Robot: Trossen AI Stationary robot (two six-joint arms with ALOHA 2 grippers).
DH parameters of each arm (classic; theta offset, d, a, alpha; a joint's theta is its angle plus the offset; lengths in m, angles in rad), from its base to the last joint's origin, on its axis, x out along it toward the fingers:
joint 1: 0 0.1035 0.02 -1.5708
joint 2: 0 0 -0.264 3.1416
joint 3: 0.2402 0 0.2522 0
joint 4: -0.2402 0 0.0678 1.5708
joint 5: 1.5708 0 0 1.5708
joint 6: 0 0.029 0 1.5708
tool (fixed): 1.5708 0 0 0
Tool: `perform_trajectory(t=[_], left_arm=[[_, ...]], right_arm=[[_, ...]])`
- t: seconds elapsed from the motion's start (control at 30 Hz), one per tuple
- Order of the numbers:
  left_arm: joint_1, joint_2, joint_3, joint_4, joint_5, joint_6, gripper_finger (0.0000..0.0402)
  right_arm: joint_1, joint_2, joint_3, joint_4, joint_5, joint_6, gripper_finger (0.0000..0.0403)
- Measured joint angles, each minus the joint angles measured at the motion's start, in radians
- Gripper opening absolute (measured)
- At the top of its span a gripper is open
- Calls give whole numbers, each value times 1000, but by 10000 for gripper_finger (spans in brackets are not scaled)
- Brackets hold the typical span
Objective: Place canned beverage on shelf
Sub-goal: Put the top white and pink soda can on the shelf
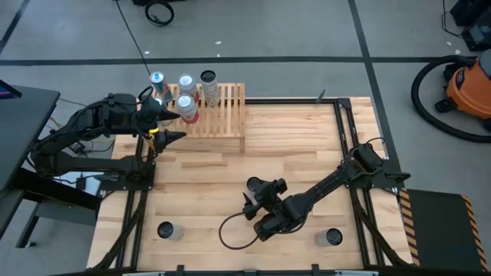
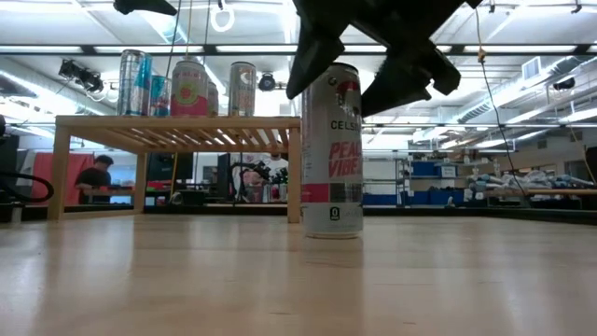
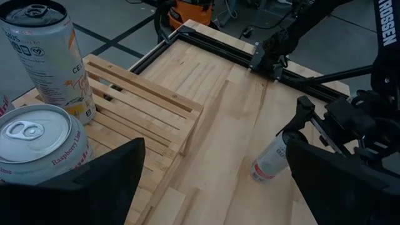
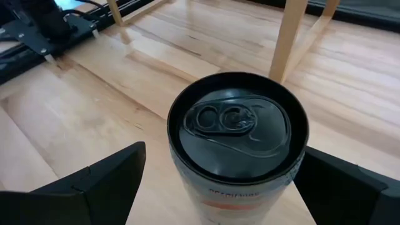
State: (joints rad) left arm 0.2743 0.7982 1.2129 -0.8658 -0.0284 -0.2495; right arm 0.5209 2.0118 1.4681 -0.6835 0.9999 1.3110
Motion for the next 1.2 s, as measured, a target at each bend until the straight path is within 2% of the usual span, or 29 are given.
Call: perform_trajectory(t=[0.37, 0.6, 0.8, 1.0, 1.2], left_arm=[[0, 0, 0, 0, 0, -1, 389], [0, 0, 0, 0, 0, -1, 389], [0, 0, 0, 0, 0, -2, 389], [0, 0, 0, 0, 0, -2, 389], [0, 0, 0, 0, 0, -2, 389]], right_arm=[[0, 0, 0, -37, -60, 103, 387], [10, 0, 0, -36, -39, 148, 380], [-15, 0, 0, -34, -10, 0, 379], [-56, 0, 0, -32, -76, -28, 379], [-56, 0, 0, -26, -78, -56, 365]])
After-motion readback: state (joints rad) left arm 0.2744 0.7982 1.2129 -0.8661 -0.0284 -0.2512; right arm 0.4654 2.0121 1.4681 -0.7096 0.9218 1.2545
